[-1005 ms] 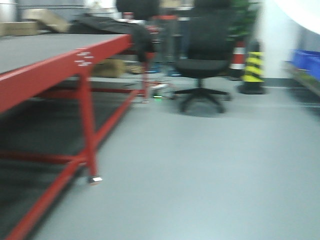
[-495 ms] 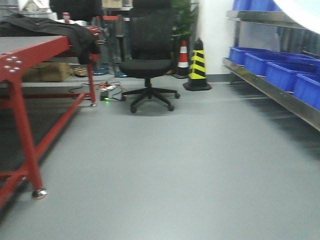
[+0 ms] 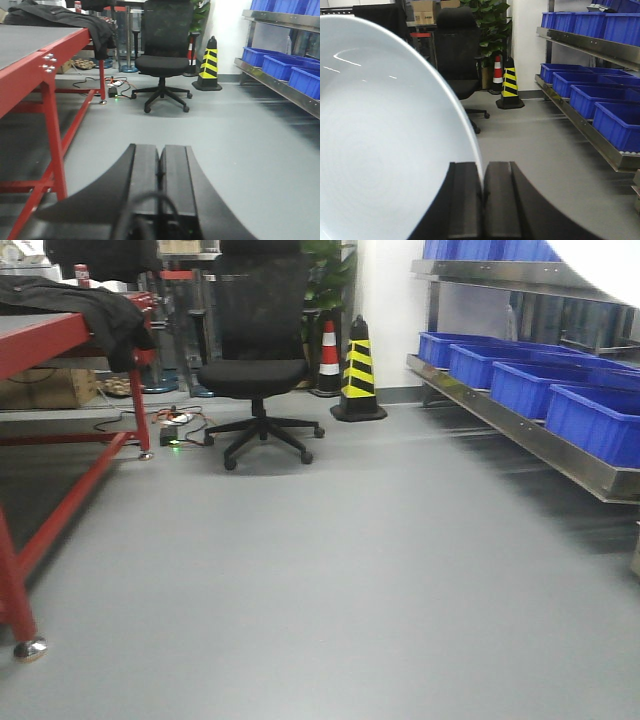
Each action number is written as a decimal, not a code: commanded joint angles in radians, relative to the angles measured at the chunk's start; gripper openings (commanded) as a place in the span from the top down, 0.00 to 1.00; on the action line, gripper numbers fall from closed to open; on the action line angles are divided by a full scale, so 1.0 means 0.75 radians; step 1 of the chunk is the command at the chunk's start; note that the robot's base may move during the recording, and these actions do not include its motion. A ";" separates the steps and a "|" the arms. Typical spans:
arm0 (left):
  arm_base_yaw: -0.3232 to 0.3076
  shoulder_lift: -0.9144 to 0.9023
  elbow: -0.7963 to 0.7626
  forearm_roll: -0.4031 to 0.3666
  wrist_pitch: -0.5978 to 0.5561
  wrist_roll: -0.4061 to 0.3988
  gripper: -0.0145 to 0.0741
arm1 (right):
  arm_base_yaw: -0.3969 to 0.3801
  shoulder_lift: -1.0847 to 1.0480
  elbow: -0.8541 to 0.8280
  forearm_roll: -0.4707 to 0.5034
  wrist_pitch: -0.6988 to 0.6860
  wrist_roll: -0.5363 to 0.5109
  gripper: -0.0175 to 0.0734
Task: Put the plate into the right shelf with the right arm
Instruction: 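Turn and drive toward the steel shelf rack with blue bins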
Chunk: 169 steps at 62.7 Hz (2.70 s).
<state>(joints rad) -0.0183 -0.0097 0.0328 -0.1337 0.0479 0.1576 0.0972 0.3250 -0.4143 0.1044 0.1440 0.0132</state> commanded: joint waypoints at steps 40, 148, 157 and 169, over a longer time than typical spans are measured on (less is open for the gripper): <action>-0.003 -0.014 0.014 -0.011 -0.120 -0.009 0.98 | -0.008 0.009 -0.041 0.008 -0.141 -0.007 0.76; -0.003 -0.014 0.014 -0.011 -0.120 -0.009 0.98 | -0.008 0.009 -0.041 0.008 -0.141 -0.007 0.76; -0.003 -0.014 0.014 -0.011 -0.120 -0.009 0.98 | -0.008 0.009 -0.041 0.008 -0.141 -0.007 0.76; -0.003 -0.014 0.014 -0.011 -0.120 -0.009 0.98 | -0.008 0.009 -0.041 0.008 -0.141 -0.007 0.76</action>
<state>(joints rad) -0.0183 -0.0097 0.0328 -0.1337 0.0479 0.1576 0.0972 0.3250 -0.4143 0.1044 0.1440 0.0132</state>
